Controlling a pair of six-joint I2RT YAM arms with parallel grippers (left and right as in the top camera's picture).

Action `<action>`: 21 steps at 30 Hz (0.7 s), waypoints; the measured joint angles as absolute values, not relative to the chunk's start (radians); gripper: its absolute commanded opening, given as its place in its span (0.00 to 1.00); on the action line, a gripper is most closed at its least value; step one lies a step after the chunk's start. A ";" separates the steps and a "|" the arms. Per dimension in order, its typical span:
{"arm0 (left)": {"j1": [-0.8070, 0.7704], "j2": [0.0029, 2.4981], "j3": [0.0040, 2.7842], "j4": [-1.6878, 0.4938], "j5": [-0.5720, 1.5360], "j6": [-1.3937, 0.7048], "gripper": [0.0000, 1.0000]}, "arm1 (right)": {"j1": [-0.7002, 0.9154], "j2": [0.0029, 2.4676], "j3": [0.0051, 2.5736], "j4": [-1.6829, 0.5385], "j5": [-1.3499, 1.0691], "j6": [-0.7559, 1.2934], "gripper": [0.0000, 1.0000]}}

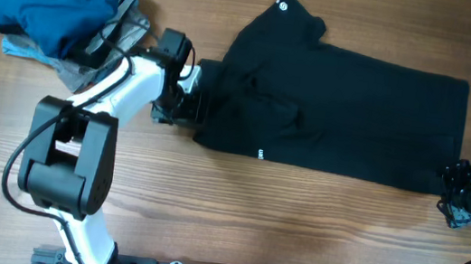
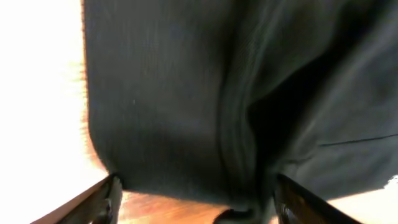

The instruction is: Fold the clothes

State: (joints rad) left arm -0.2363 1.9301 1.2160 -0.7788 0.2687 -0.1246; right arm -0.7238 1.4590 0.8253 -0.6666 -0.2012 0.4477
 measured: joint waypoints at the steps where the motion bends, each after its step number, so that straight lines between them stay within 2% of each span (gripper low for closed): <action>1: -0.235 1.918 1.197 -0.752 0.273 -0.133 0.32 | -0.724 1.459 0.825 -0.666 -0.201 0.448 0.79; 3: -0.233 1.904 1.161 -0.701 0.258 -0.151 0.09 | -0.724 1.459 0.825 -0.668 -0.201 0.448 0.79; 4: -0.233 1.902 1.151 -0.693 0.250 -0.163 0.04 | -0.724 1.459 0.825 -0.669 -0.201 0.448 0.79; 9: -0.220 1.895 1.143 -0.724 0.187 -0.282 0.04 | -0.724 1.459 0.825 -0.680 -0.201 0.447 0.80; 14: -0.110 1.882 1.137 -0.769 0.134 -0.344 0.04 | -0.722 1.463 0.823 -0.691 -0.214 0.416 0.80; 19: 0.009 1.849 1.117 -0.797 0.080 -0.355 0.04 | -0.694 1.542 0.811 -0.693 -0.253 0.390 0.75; 21: 0.027 1.837 1.116 -0.800 0.066 -0.357 0.04 | -0.673 1.568 0.801 -0.694 -0.267 0.377 0.70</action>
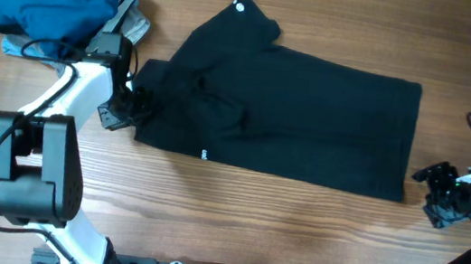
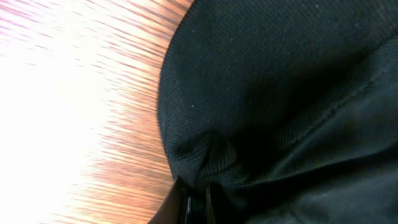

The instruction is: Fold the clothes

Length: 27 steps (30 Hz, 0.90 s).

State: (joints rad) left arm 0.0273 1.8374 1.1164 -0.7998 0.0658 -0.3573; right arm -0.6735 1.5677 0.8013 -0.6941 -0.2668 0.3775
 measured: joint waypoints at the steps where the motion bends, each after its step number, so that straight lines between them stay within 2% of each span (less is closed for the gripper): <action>1: 0.028 1.834 1.116 -0.801 0.064 -0.358 0.04 | -0.663 1.577 0.797 -0.690 -0.271 0.371 0.66; 7: 0.027 1.830 1.116 -0.801 0.056 -0.357 0.04 | -0.586 1.605 0.787 -0.669 -0.312 0.317 0.60; 10: 0.027 1.830 1.116 -0.801 0.056 -0.356 0.04 | -0.572 1.605 0.782 -0.682 -0.335 0.291 0.52; 16: 0.027 1.830 1.116 -0.800 0.056 -0.354 0.05 | -0.569 1.607 0.771 -0.691 -0.390 0.261 0.50; 19: 0.027 1.830 1.116 -0.800 0.056 -0.354 0.05 | -0.553 1.608 0.767 -0.668 -0.400 0.260 0.19; 21: 0.027 1.830 1.116 -0.800 0.056 -0.354 0.05 | -0.543 1.613 0.759 -0.655 -0.389 0.276 0.07; 23: 0.027 1.830 1.116 -0.801 0.056 -0.354 0.05 | -0.546 1.615 0.757 -0.682 -0.331 0.321 0.05; 27: 0.026 1.830 1.116 -0.837 0.057 -0.354 0.06 | -0.596 1.614 0.775 -0.758 -0.233 0.432 0.07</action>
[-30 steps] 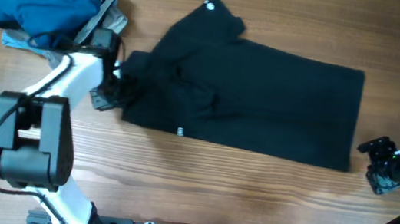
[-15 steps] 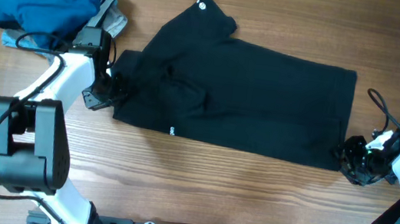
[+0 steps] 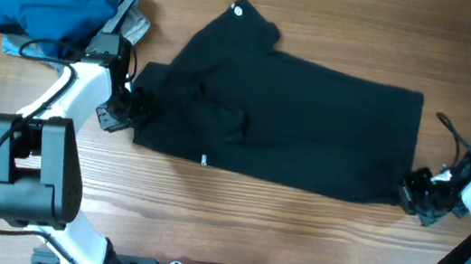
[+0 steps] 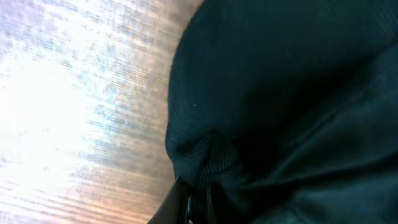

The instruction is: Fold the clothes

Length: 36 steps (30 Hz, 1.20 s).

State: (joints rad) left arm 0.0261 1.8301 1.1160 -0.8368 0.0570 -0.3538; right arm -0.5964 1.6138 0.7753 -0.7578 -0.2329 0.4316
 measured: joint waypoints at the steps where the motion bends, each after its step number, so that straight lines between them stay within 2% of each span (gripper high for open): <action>1: 0.026 1.830 1.116 -0.845 0.057 -0.354 0.07 | -0.616 1.611 0.775 -0.768 -0.219 0.446 0.09; 4: 0.025 1.829 1.116 -0.892 0.068 -0.353 0.08 | -0.636 1.608 0.775 -0.786 -0.192 0.453 0.13; 7: 0.025 1.829 1.114 -0.976 0.076 -0.353 0.18 | -0.638 1.593 0.775 -0.805 -0.149 0.456 0.50; 8: 0.025 1.829 1.114 -1.006 0.075 -0.353 0.22 | -0.640 1.585 0.775 -0.806 -0.138 0.459 0.53; 14: 0.025 1.802 1.117 -1.065 0.072 -0.346 0.34 | -0.645 1.484 0.817 -0.884 -0.102 0.464 0.55; 16: 0.025 1.763 1.163 -1.117 0.071 -0.343 0.45 | -0.645 1.425 0.889 -0.918 -0.115 0.447 0.60; 18: 0.025 1.710 1.230 -1.143 0.068 -0.334 0.52 | -0.646 1.376 0.951 -0.936 -0.157 0.415 0.64; 21: 0.025 1.620 1.359 -1.155 0.067 -0.329 0.53 | -0.645 1.302 1.032 -0.939 -0.284 0.333 0.63; 22: 0.025 1.590 1.396 -1.145 0.068 -0.311 0.53 | -0.645 1.262 1.059 -0.930 -0.371 0.284 0.59; 26: 0.009 1.502 1.474 -0.921 0.139 -0.220 0.38 | -0.645 1.195 1.080 -0.888 -0.529 0.228 0.58; 27: -0.006 1.501 1.481 -0.868 0.160 -0.201 0.38 | -0.645 1.187 1.080 -0.887 -0.551 0.221 0.58; 33: -0.123 1.594 1.488 -0.556 0.212 -0.099 0.46 | -0.645 1.209 1.080 -0.881 -0.606 0.210 0.59; 36: -0.174 1.717 1.515 -0.476 0.218 -0.046 0.56 | -0.645 1.254 1.080 -0.878 -0.610 0.209 0.58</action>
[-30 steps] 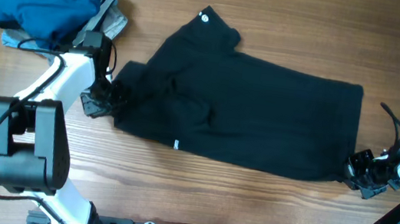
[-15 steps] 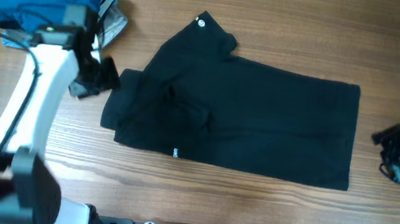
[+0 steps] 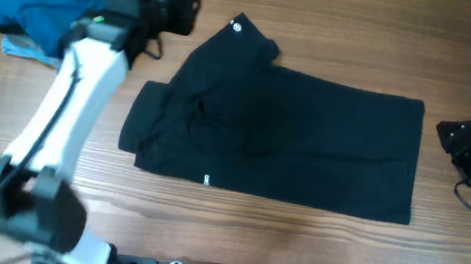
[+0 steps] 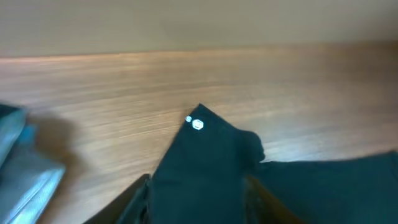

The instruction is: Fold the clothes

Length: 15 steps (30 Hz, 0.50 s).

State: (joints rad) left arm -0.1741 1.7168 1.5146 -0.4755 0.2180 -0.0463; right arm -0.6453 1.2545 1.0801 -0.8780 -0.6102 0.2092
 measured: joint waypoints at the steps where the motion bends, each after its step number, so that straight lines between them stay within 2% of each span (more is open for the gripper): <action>1: -0.190 1.771 1.530 -0.458 0.219 -0.028 0.59 | -0.645 1.268 1.080 -0.879 -0.610 0.208 0.58; 7: -0.251 2.121 1.650 -0.373 0.225 0.067 0.72 | -0.645 1.331 1.080 -0.881 -0.611 0.207 0.57; 10: -0.258 2.255 1.664 -0.258 0.227 0.081 0.73 | -0.645 1.342 1.080 -0.891 -0.611 0.206 0.57; 15: -0.261 2.328 1.671 -0.122 0.227 0.093 0.75 | -0.645 1.342 1.080 -0.914 -0.585 0.203 0.57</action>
State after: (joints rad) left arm -0.2611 2.3276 1.6714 -0.1223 0.2268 0.0925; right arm -0.6453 1.3418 1.0801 -0.9138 -0.5850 0.2028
